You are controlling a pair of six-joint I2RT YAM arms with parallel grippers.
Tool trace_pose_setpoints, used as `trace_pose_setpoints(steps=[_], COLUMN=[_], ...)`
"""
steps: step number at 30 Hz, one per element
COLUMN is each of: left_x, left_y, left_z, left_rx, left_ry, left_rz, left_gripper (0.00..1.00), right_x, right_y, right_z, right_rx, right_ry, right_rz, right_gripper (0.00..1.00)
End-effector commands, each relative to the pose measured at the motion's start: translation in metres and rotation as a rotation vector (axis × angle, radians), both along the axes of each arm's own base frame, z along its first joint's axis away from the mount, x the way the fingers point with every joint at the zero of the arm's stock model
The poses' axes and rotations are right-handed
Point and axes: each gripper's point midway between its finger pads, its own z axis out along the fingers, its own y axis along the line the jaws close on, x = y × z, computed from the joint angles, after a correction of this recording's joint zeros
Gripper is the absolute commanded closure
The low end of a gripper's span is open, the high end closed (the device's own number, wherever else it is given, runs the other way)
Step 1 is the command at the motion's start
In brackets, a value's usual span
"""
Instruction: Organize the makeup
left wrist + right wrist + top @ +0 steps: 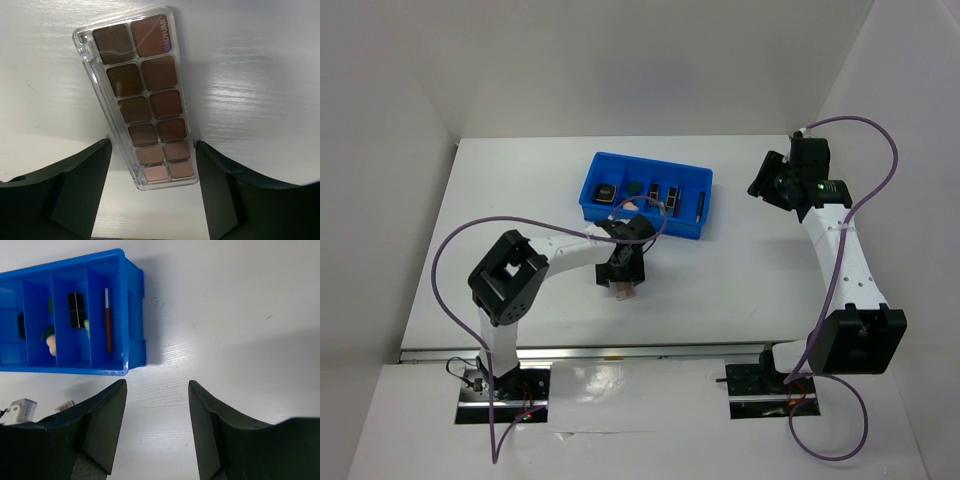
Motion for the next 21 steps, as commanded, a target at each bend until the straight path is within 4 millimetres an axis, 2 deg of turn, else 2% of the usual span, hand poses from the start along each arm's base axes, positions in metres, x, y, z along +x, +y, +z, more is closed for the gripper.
trace_pose_setpoints(steps=[1, 3, 5, 6, 8, 9, 10, 12, 13, 15, 16, 19, 21], left_x=[0.001, 0.0, 0.004, 0.005, 0.008, 0.008, 0.007, 0.002, 0.005, 0.002, 0.001, 0.006, 0.017], left_y=[-0.004, -0.004, 0.0, -0.001, 0.0, 0.006, 0.011, 0.02, 0.024, 0.033, 0.041, 0.053, 0.051], left_z=[-0.012, -0.019, -0.018, -0.013, -0.006, -0.001, 0.003, 0.013, 0.028, 0.044, 0.05, 0.091, 0.127], left_rx=[-0.067, -0.093, -0.108, -0.118, -0.12, -0.095, -0.076, -0.037, -0.032, -0.01, 0.02, 0.049, 0.037], left_ry=[0.039, 0.061, 0.062, 0.051, 0.03, 0.015, 0.008, -0.006, -0.047, -0.068, -0.083, -0.161, -0.245], left_rz=[0.025, 0.031, 0.049, 0.048, 0.041, 0.037, 0.033, 0.015, -0.002, -0.029, -0.051, -0.103, -0.15], left_gripper=[0.2, 0.27, 0.32, 0.4, 0.47, 0.5, 0.59, 0.65, 0.71, 0.74, 0.76, 0.78, 0.78], right_x=[0.002, 0.002, 0.002, 0.002, 0.002, 0.002, 0.002, 0.002, 0.004, 0.007, 0.008, 0.01, 0.012], right_y=[0.002, 0.002, 0.001, 0.001, 0.001, 0.001, 0.001, 0.001, 0.001, 0.002, 0.002, 0.002, 0.002], right_z=[0.008, 0.008, 0.008, 0.008, 0.008, 0.008, 0.008, 0.008, 0.004, 0.009, 0.006, 0.006, 0.008], right_rx=[-0.003, -0.003, -0.009, -0.009, -0.009, -0.009, -0.009, -0.009, -0.009, -0.004, -0.003, -0.003, -0.004], right_ry=[-0.04, -0.04, -0.04, -0.04, -0.04, -0.04, -0.04, -0.04, -0.03, -0.048, -0.039, -0.037, -0.046], right_rz=[0.018, 0.018, 0.011, 0.011, 0.011, 0.011, 0.011, 0.011, 0.011, 0.018, 0.018, 0.018, 0.018], right_gripper=[0.4, 0.4, 0.4, 0.4, 0.4, 0.4, 0.4, 0.4, 0.4, 0.4, 0.4, 0.4, 0.4])
